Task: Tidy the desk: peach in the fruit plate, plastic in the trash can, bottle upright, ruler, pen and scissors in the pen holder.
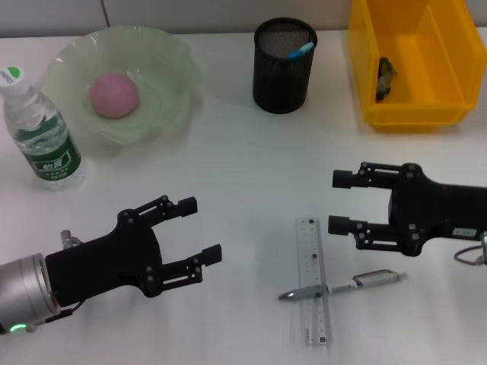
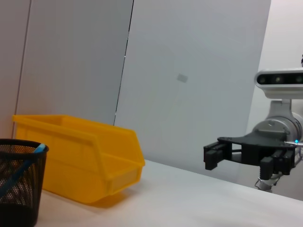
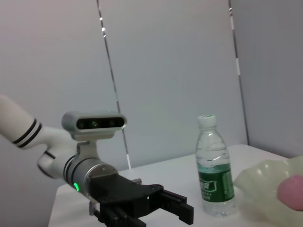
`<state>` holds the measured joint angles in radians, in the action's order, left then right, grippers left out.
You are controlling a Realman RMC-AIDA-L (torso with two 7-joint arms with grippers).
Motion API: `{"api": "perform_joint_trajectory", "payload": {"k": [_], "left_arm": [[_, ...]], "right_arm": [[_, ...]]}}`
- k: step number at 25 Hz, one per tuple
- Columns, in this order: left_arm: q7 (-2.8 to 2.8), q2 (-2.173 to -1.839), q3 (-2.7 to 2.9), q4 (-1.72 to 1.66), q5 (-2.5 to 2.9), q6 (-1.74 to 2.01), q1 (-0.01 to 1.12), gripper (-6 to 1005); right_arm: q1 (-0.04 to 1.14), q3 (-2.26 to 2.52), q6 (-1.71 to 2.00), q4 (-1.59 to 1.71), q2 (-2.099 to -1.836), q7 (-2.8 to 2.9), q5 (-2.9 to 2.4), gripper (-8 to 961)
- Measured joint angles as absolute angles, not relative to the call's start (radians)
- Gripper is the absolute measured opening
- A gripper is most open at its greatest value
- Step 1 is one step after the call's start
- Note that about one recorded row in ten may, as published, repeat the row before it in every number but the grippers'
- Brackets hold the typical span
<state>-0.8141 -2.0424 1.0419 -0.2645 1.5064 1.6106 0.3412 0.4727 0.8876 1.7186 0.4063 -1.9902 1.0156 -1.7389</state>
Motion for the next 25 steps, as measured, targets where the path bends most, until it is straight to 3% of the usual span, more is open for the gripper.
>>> {"api": "perform_joint_trajectory", "payload": {"k": [2,11,17,25], "left_arm": [[-0.814,-2.046,1.048,-0.265,1.506,1.611,0.342,806],[-0.813,-2.053,1.061,-0.269,1.506,1.608,0.353,806],[-0.812,-2.060,1.065,-0.270,1.506,1.584,0.359,806],[-0.807,-2.060,1.065,-0.277,1.521,1.542,0.362,805]], "right_arm": [[0.496,0.896,1.731,0.423,-1.977,1.020,-1.754,680],[0.550,0.897,1.859,0.604,-1.969,1.064,-1.851,679],[0.700,0.902,1.984,0.778,-1.961,1.051,-2.070,679],[0.850,1.046,1.997,0.846,-1.979,0.980,-2.238,680]]}}
